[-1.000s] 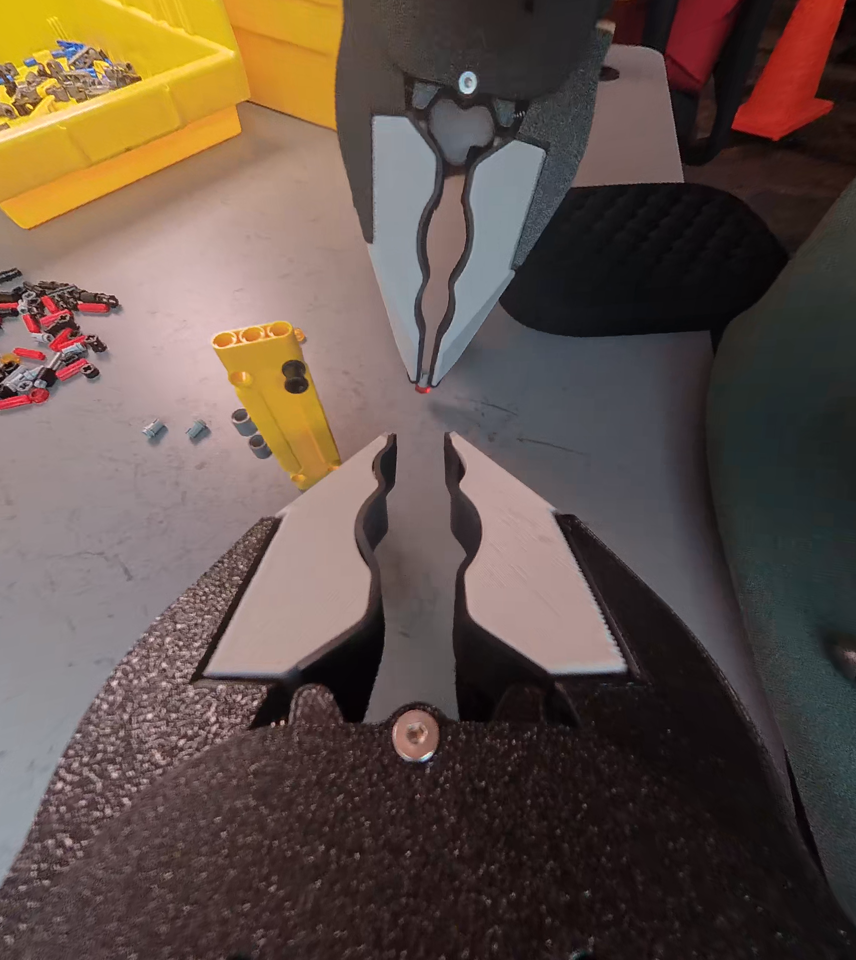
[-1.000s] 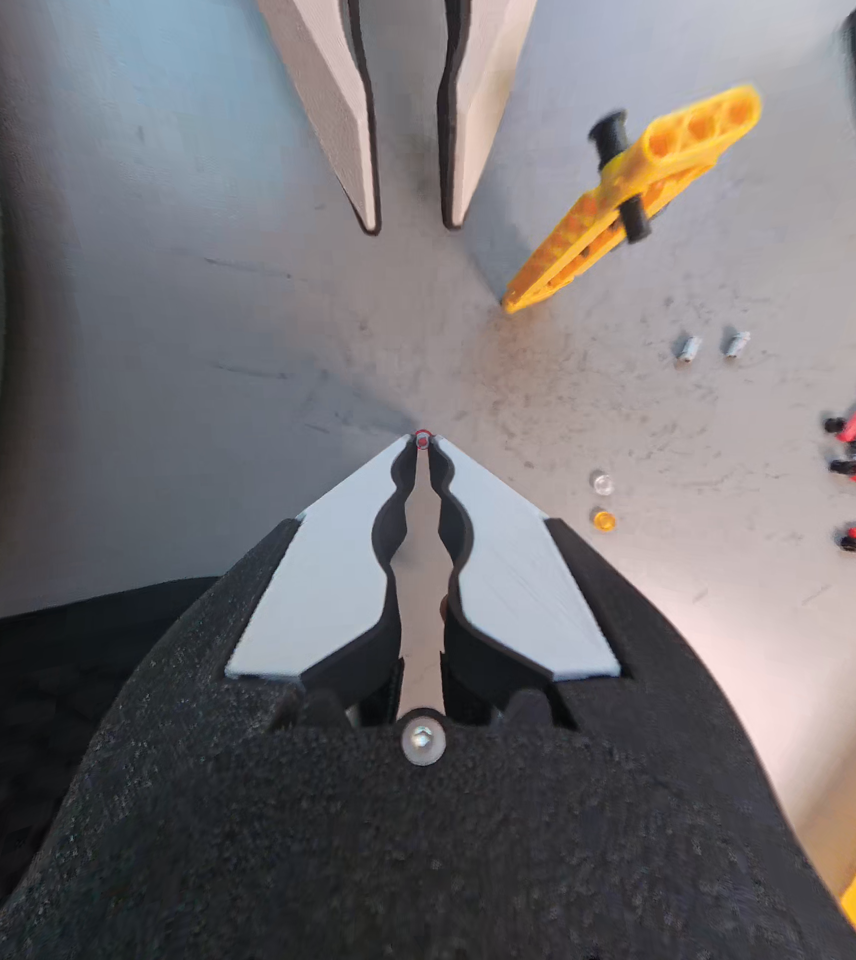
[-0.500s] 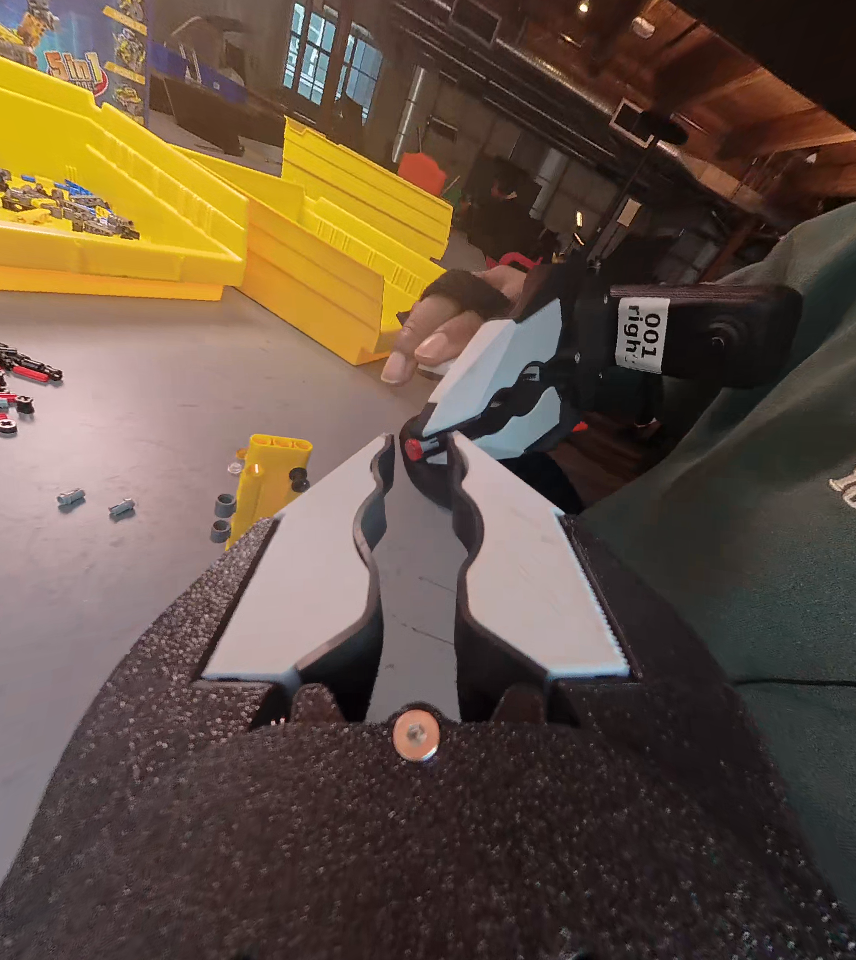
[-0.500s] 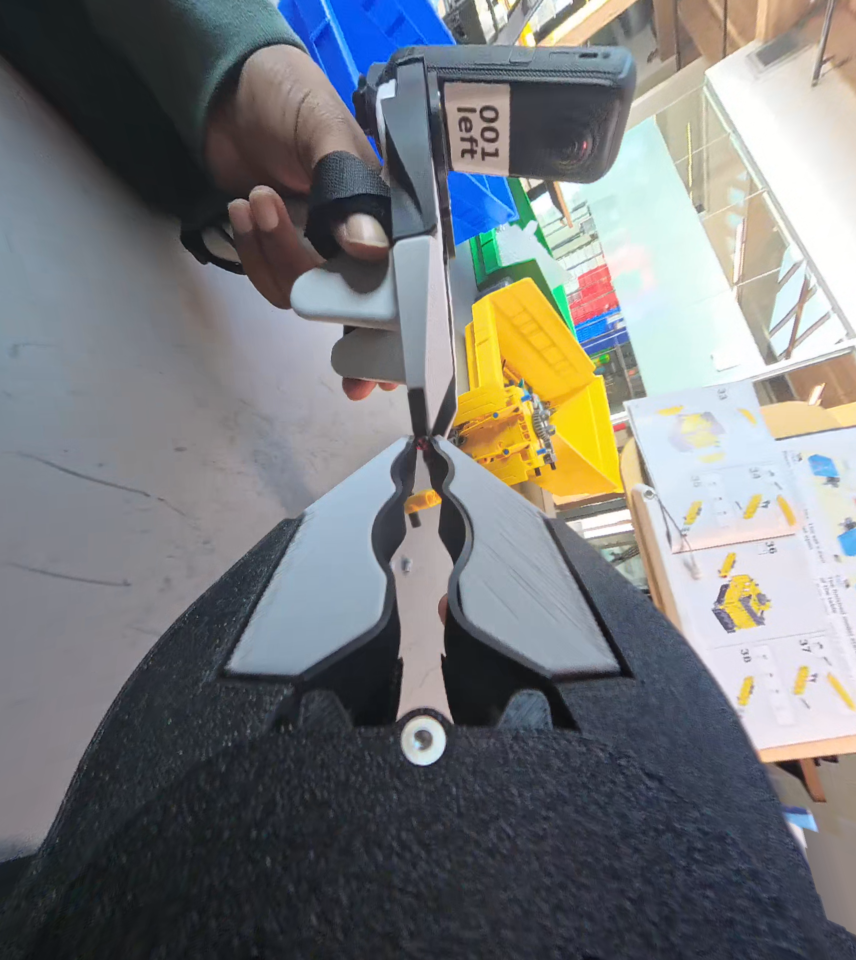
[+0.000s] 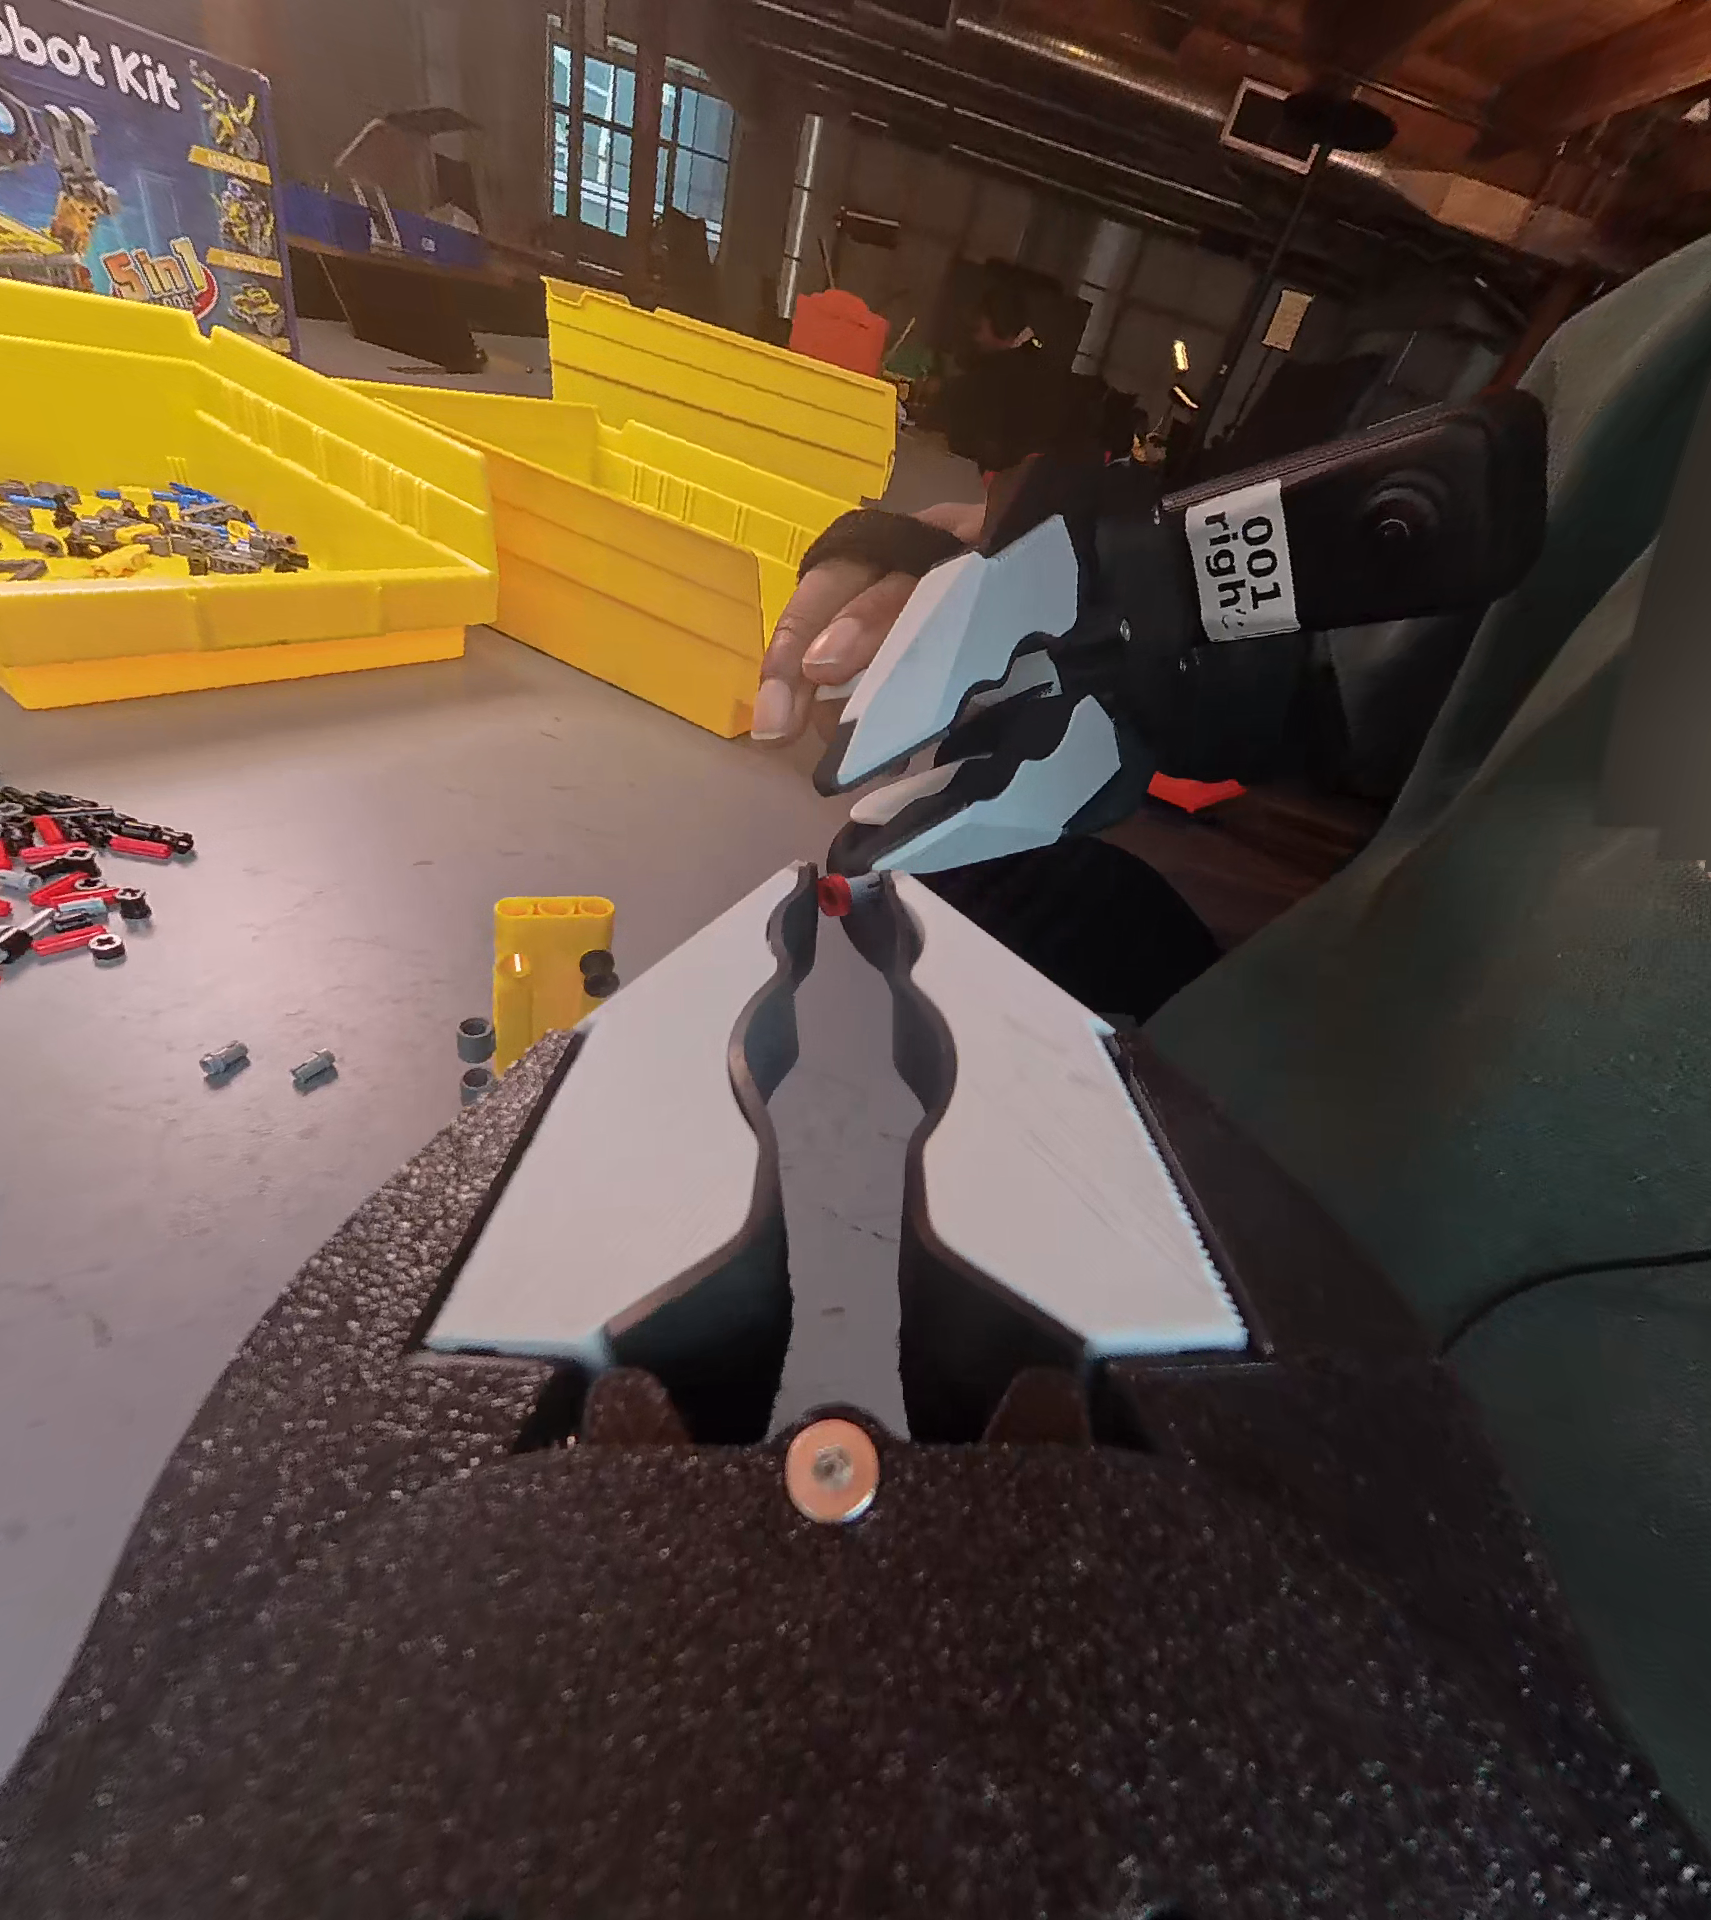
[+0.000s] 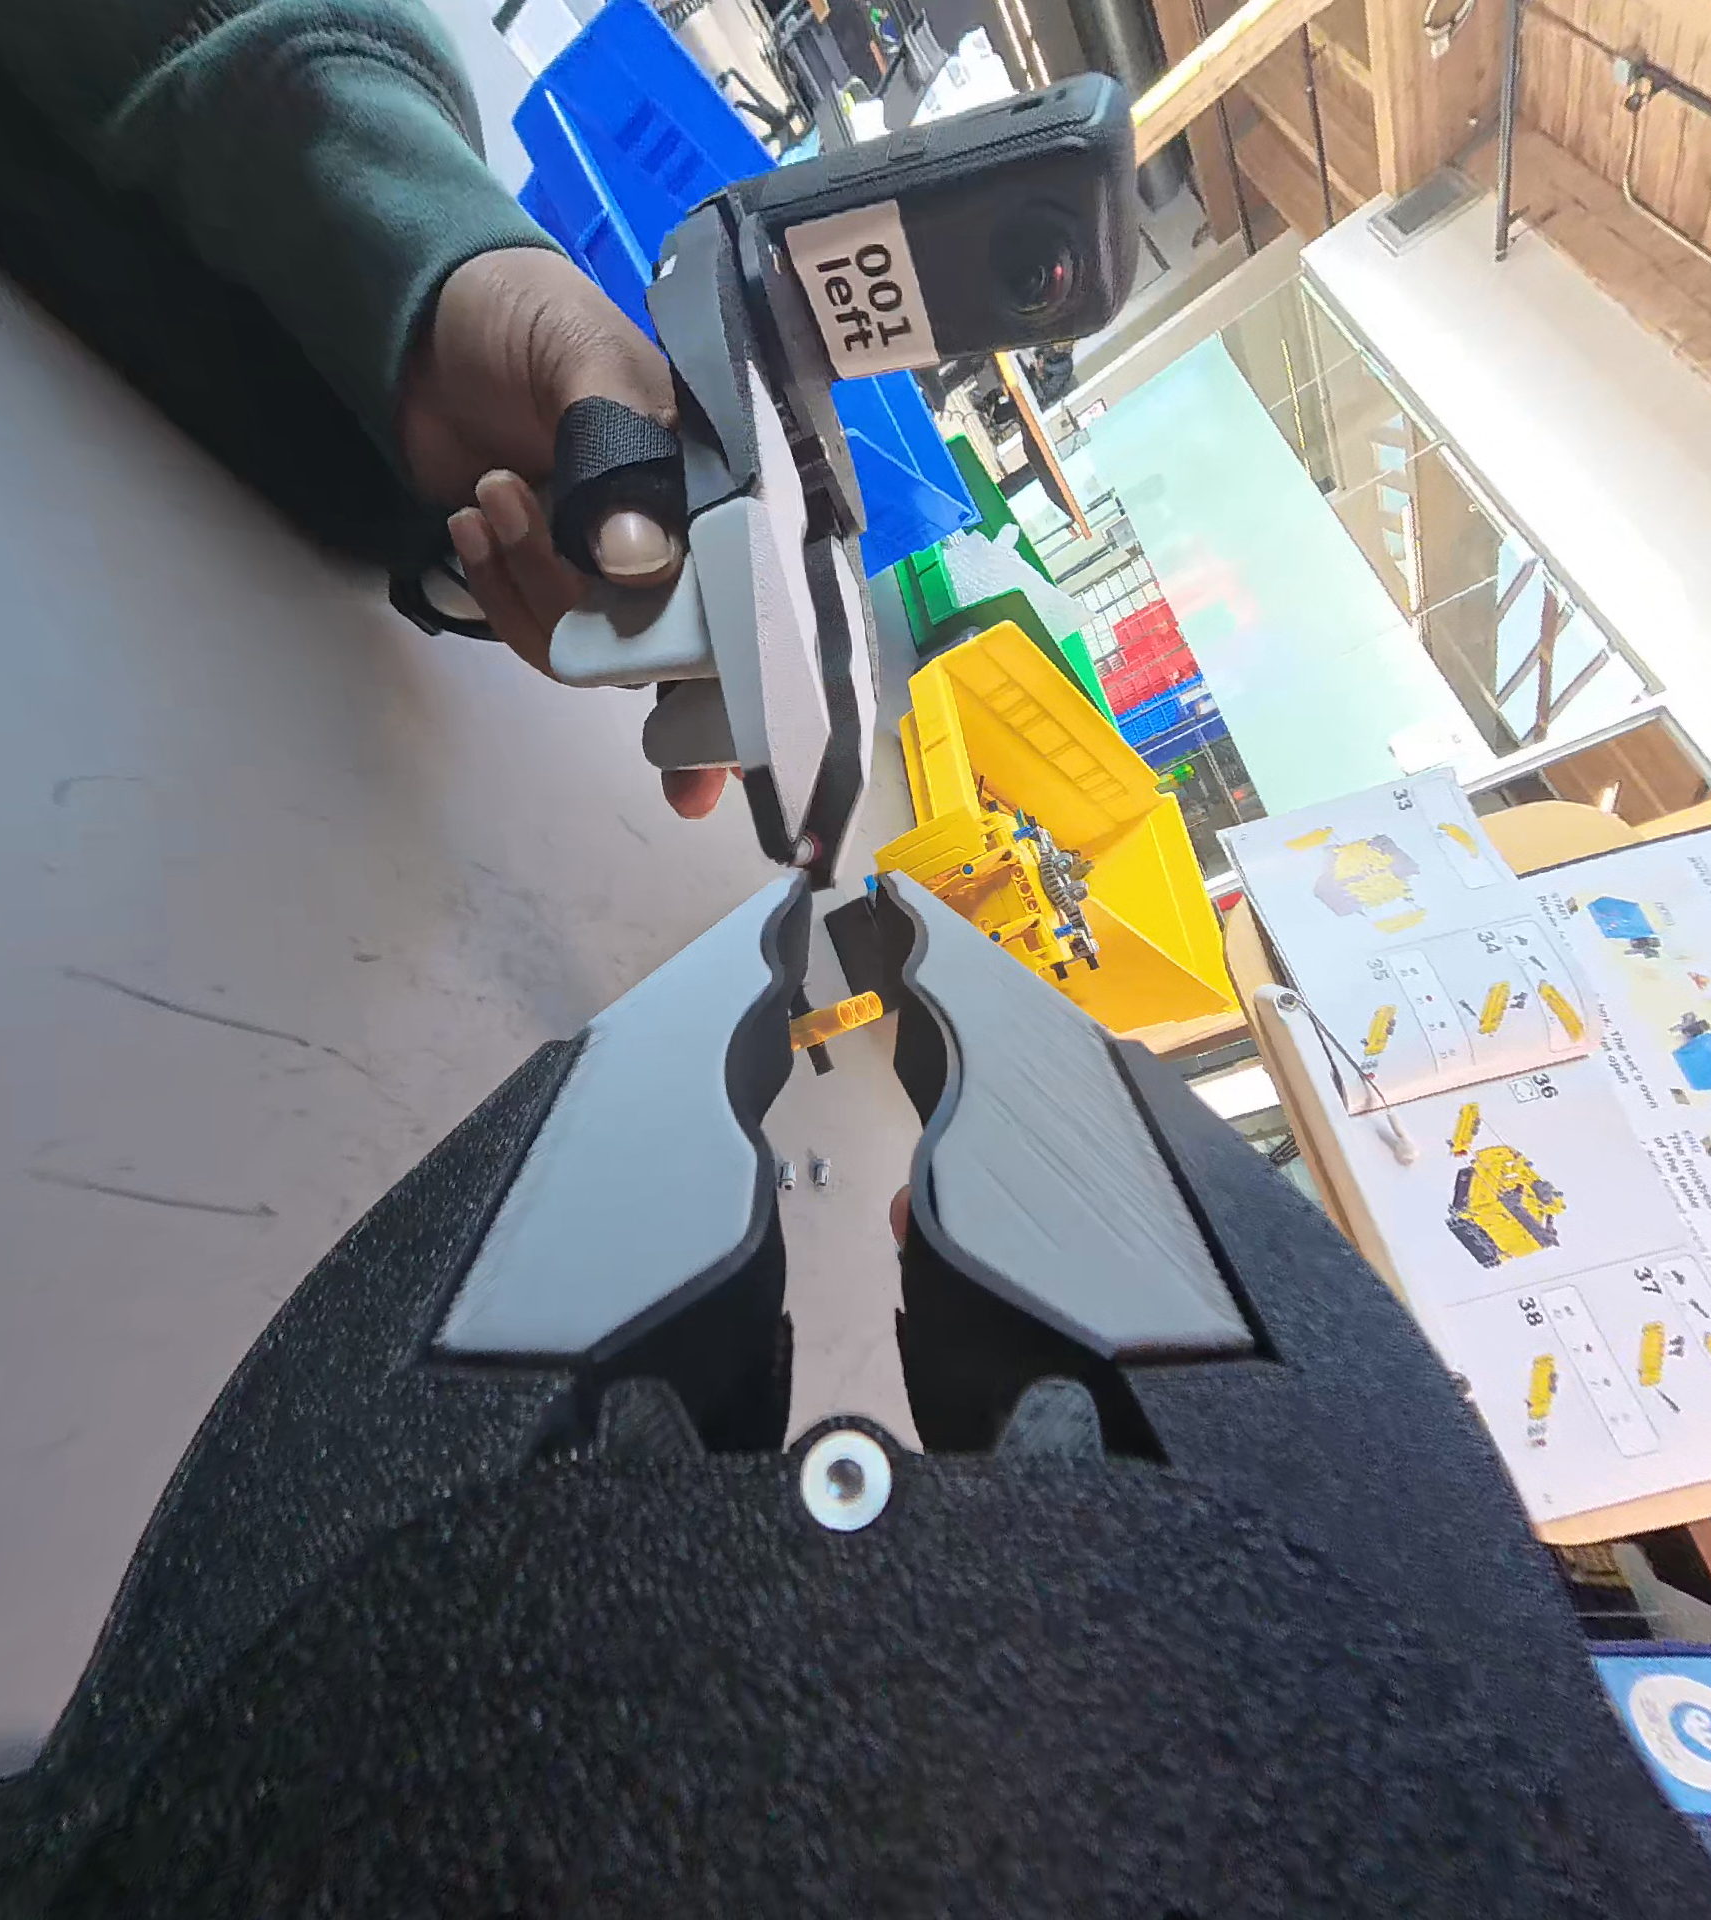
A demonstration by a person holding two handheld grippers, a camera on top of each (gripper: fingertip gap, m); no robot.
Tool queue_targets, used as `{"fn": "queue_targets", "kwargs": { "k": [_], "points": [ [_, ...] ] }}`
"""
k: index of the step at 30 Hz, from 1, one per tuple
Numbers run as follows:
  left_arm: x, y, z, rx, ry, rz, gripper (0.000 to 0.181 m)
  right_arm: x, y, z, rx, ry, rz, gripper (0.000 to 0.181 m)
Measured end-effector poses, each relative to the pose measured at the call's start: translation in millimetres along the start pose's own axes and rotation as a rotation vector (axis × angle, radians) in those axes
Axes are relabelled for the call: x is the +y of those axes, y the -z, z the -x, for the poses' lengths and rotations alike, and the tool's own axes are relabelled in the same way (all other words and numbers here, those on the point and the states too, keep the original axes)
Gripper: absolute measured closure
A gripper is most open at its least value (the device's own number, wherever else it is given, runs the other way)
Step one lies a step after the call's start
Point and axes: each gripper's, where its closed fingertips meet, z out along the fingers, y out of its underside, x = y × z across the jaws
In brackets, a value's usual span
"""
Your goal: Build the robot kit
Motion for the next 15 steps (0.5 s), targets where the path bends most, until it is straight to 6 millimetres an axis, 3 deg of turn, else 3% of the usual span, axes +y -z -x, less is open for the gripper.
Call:
{"fn": "queue_targets", "kwargs": {
  "k": [10,15],
  "points": [
    [4.2,-4.3,-2.5,-0.023,-0.087,0.032,0.172,5.1,8.1,9.9,-0.010,-0.015,0.011,0.169],
    [6.0,-7.2,-7.6,0.063,0.025,0.021,0.171,-0.7,5.9,12.5,-0.005,0.015,-0.007,0.170]
  ]
}}
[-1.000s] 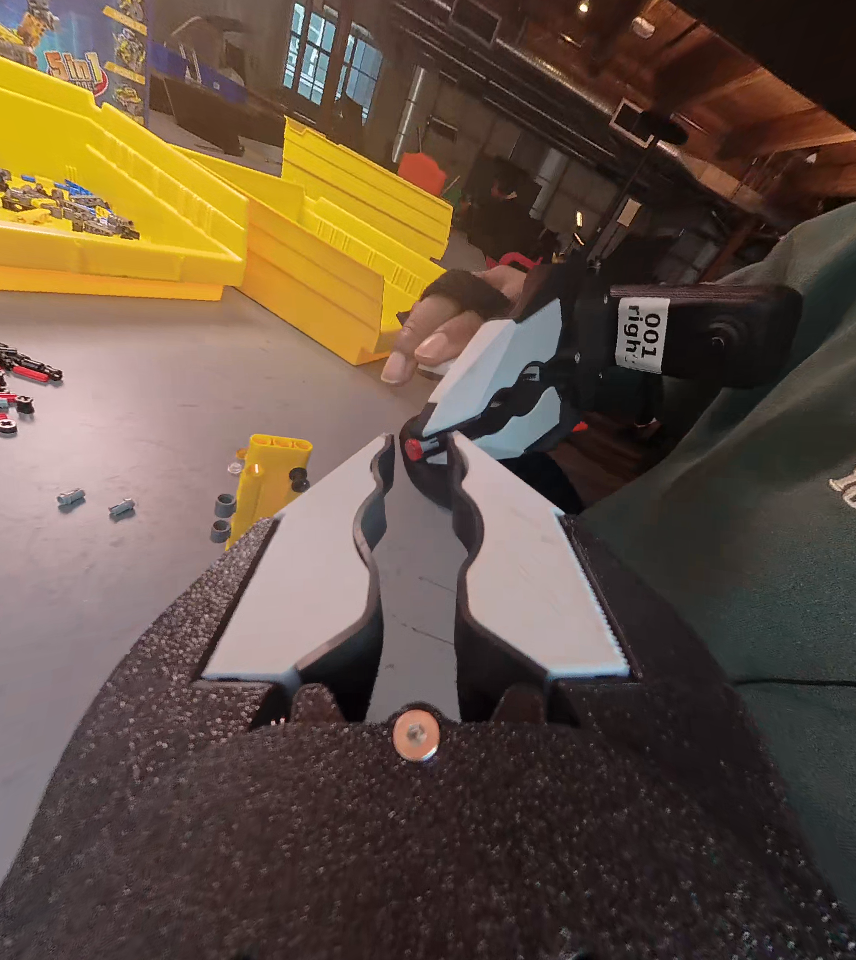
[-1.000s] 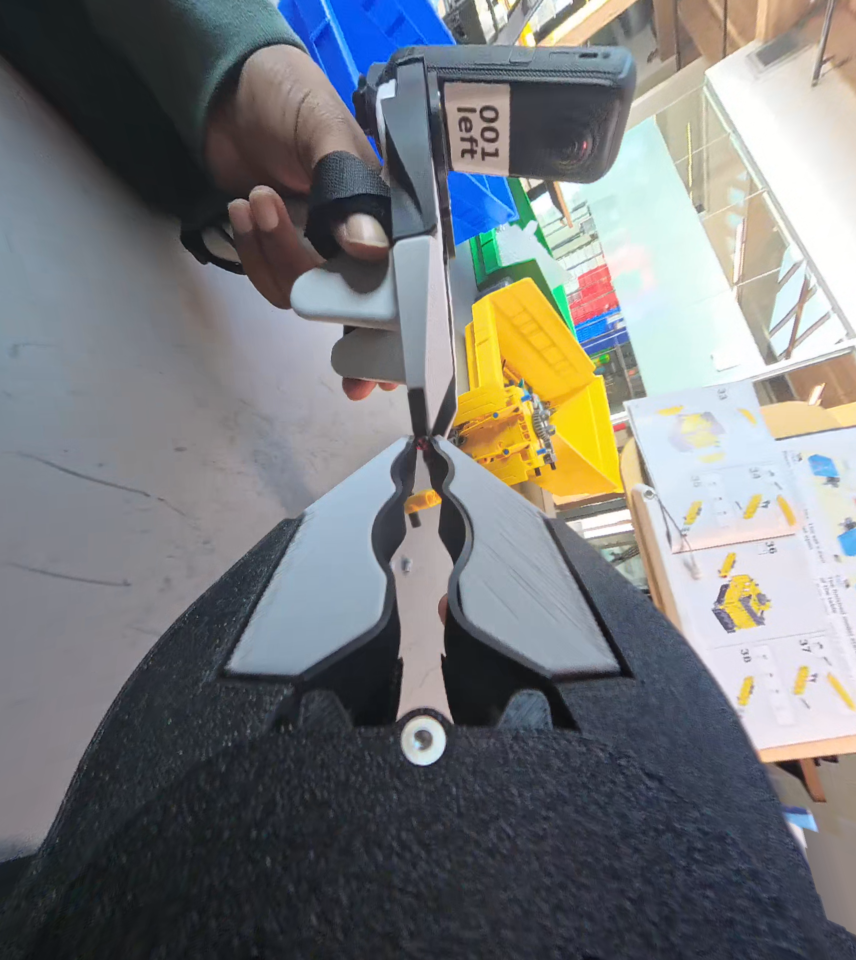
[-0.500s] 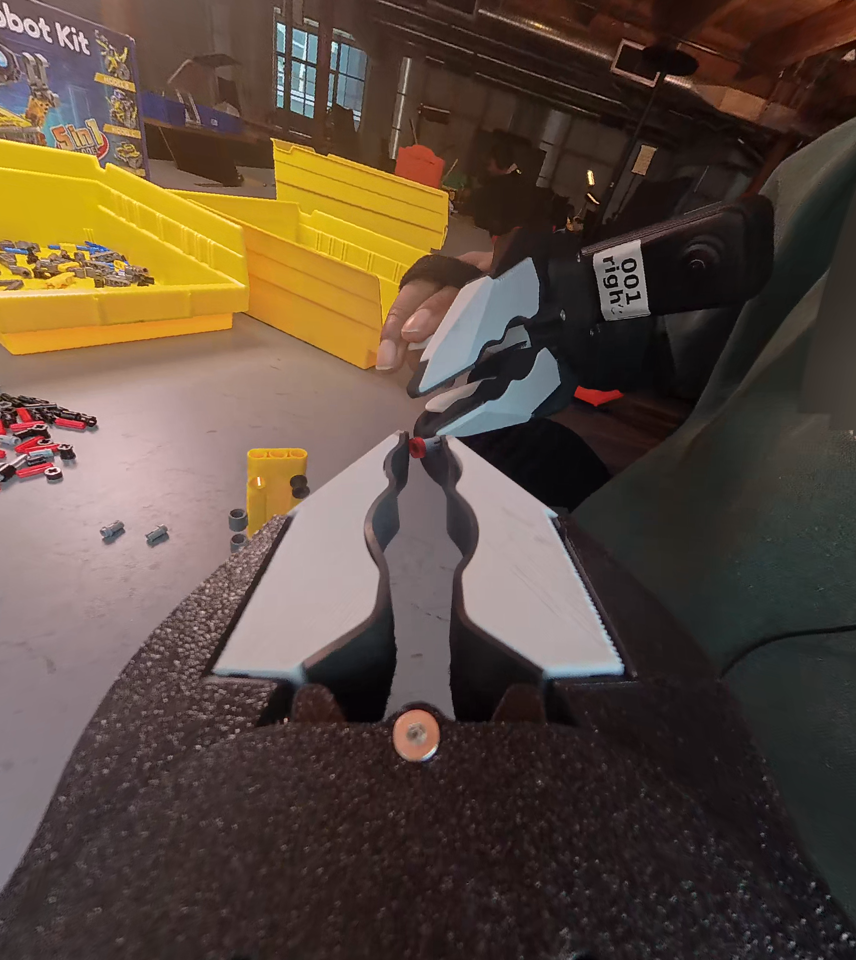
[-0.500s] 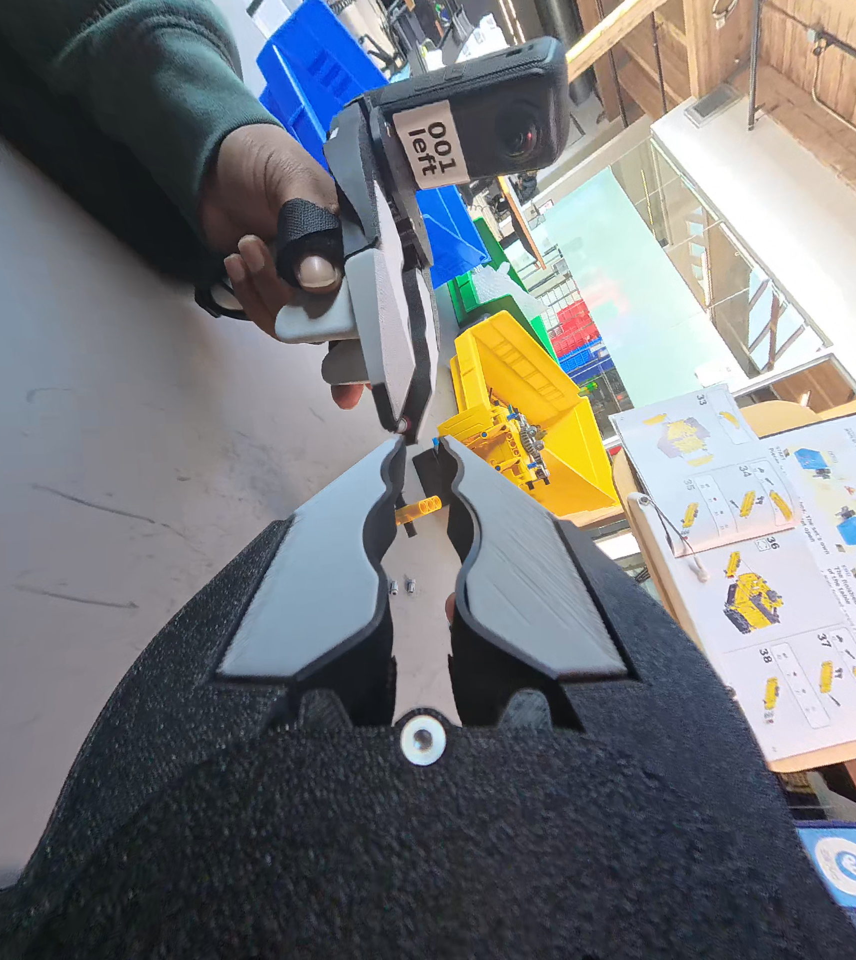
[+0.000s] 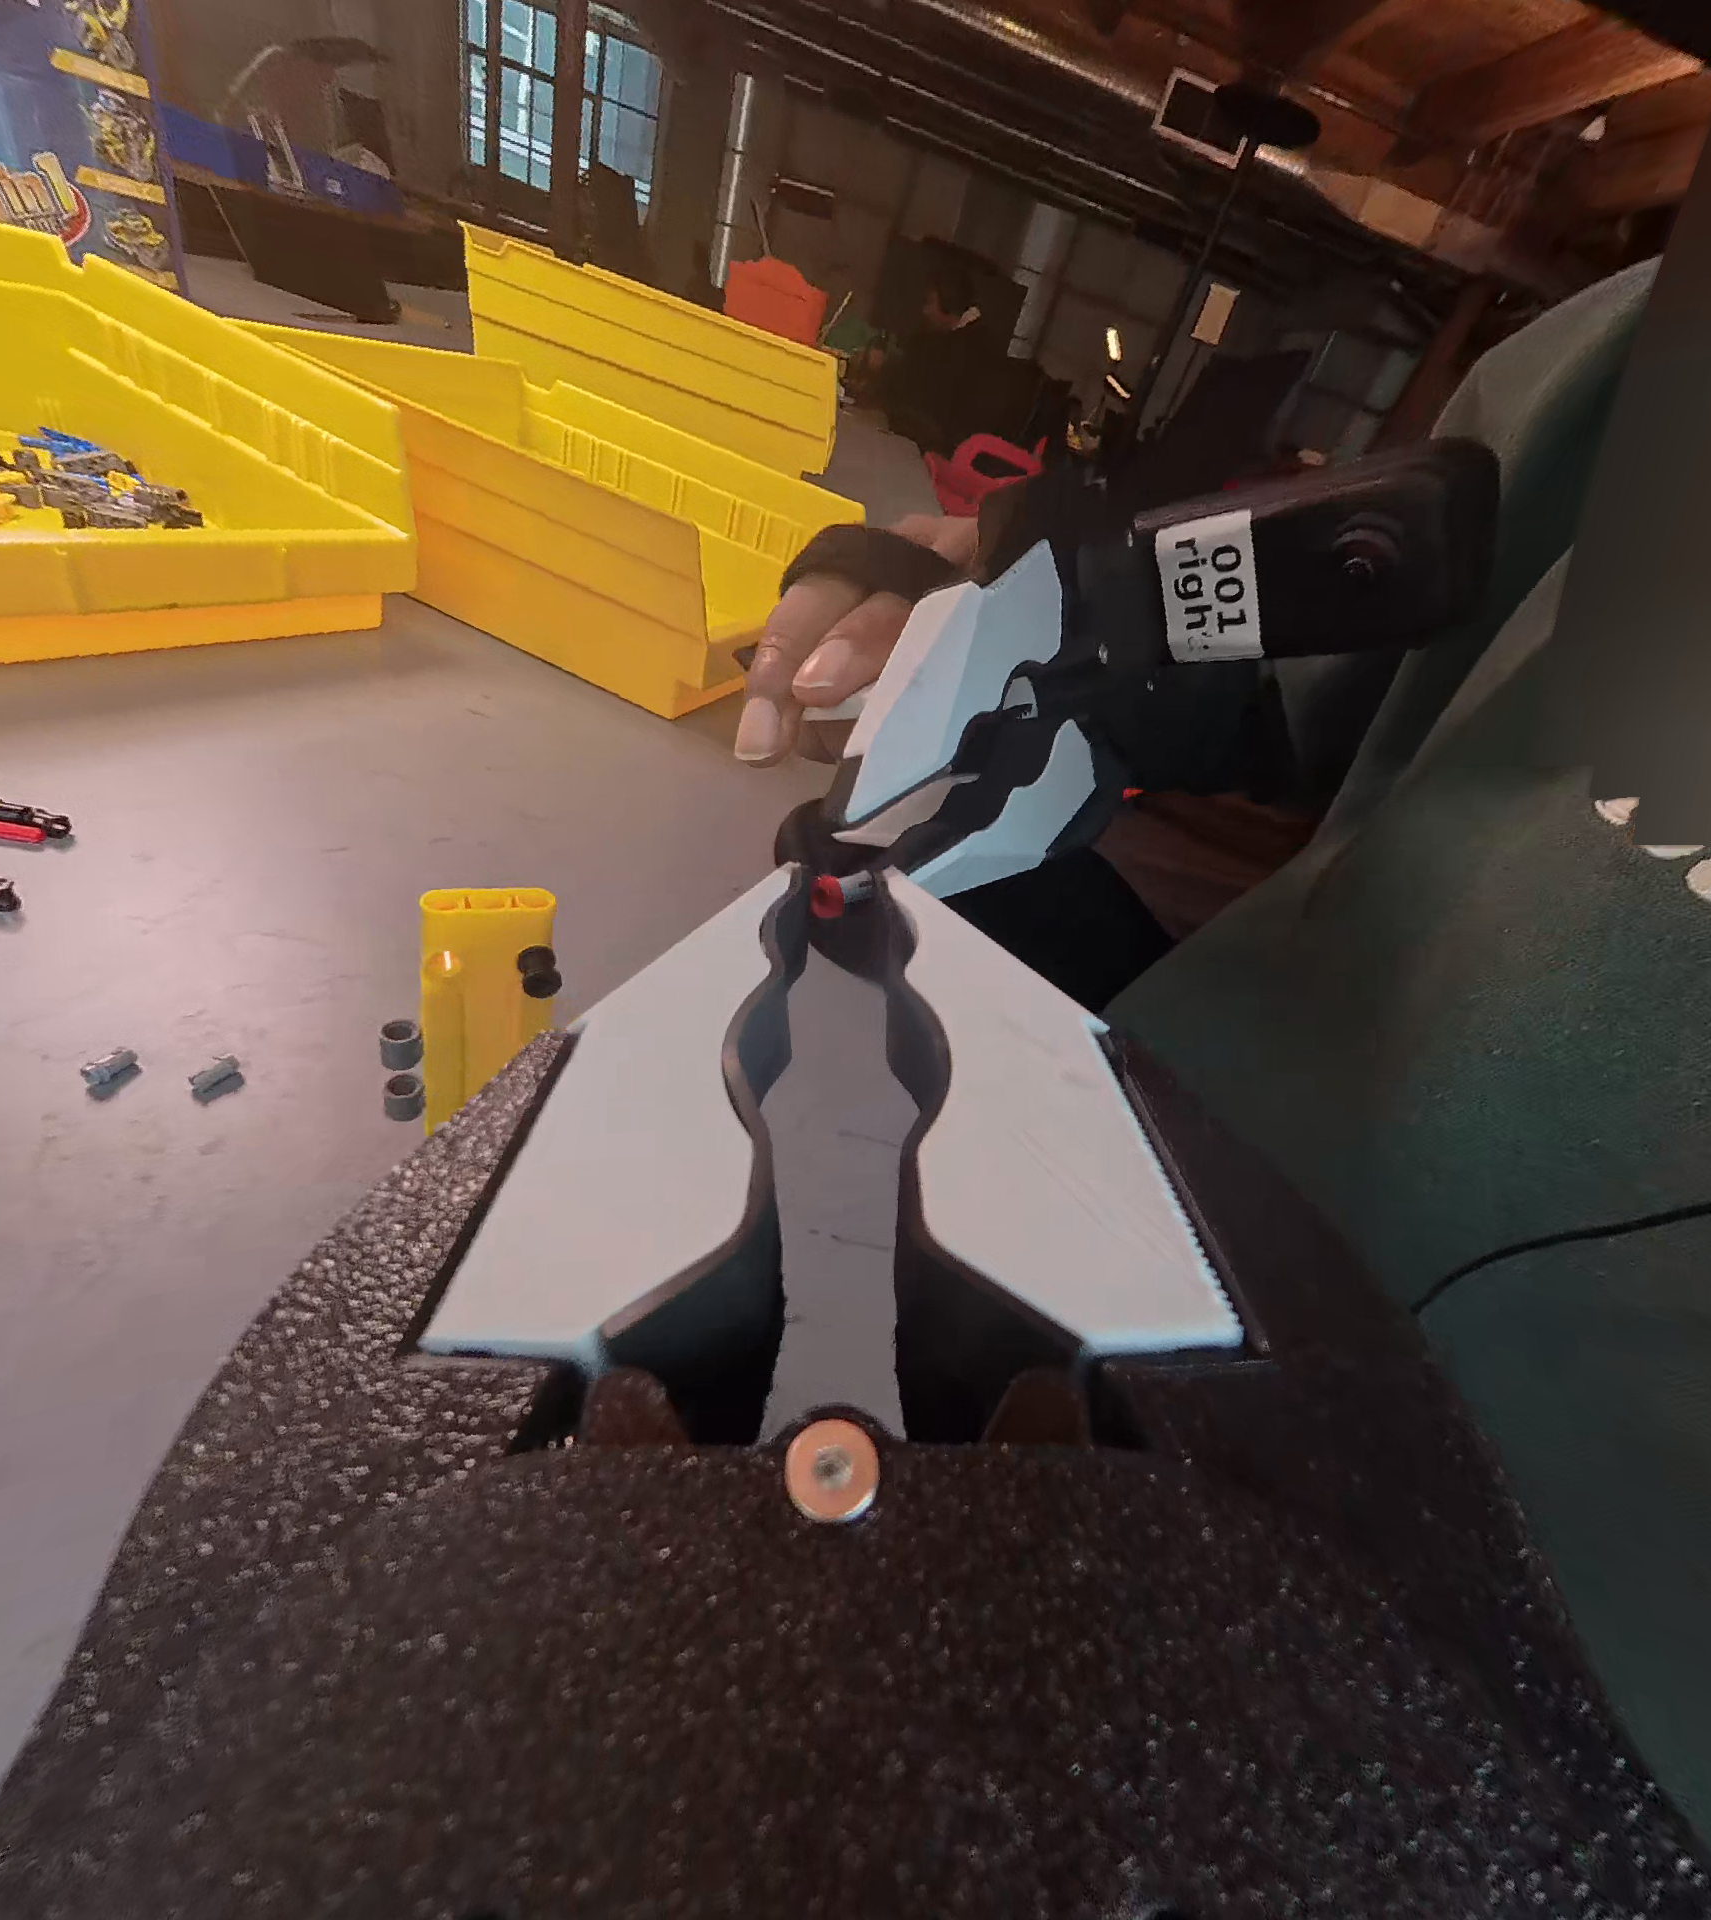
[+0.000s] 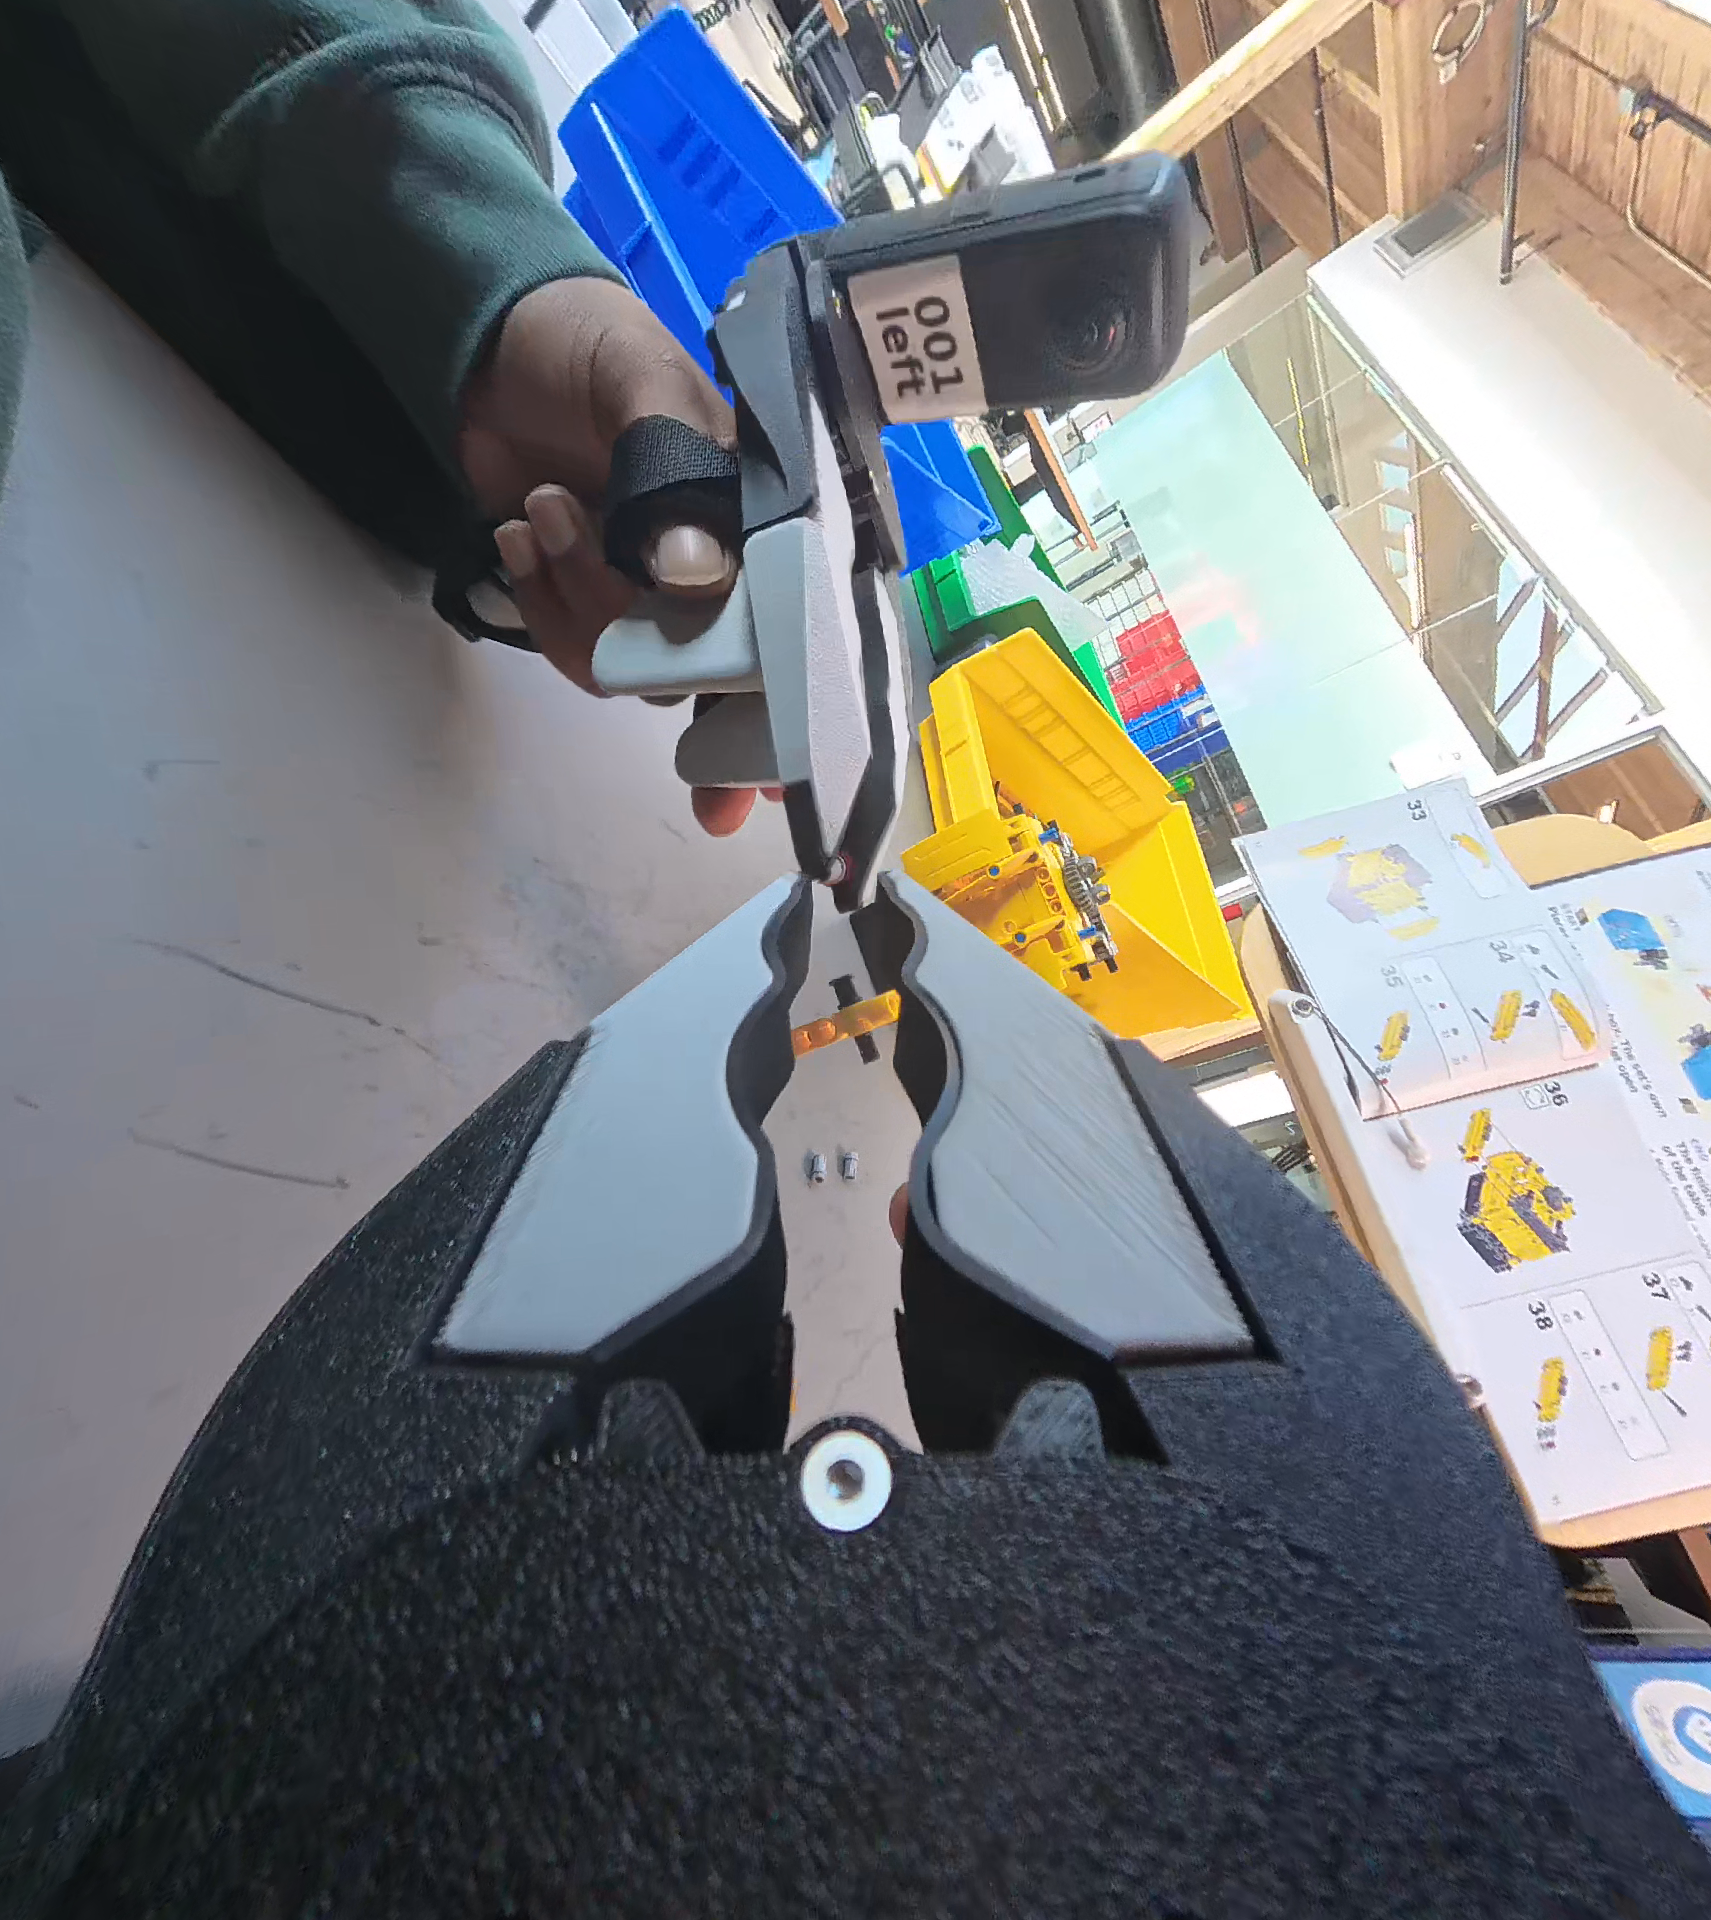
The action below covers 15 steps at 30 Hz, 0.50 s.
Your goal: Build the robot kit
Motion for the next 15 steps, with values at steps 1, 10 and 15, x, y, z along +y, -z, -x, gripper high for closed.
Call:
{"fn": "queue_targets", "kwargs": {
  "k": [1,10,15],
  "points": [
    [-1.4,0.7,0.1,0.014,0.029,-0.013,0.170,-0.9,-0.5,-1.5,0.008,0.004,-0.003,0.170],
    [-6.4,1.7,-6.4,0.131,0.182,-0.056,0.170,-10.8,-3.6,-0.5,-0.022,0.013,-0.051,0.175],
    [4.8,-2.7,-0.6,0.082,0.169,0.008,0.169,-0.2,-3.0,9.2,-0.140,-0.105,-0.005,0.176]
  ]
}}
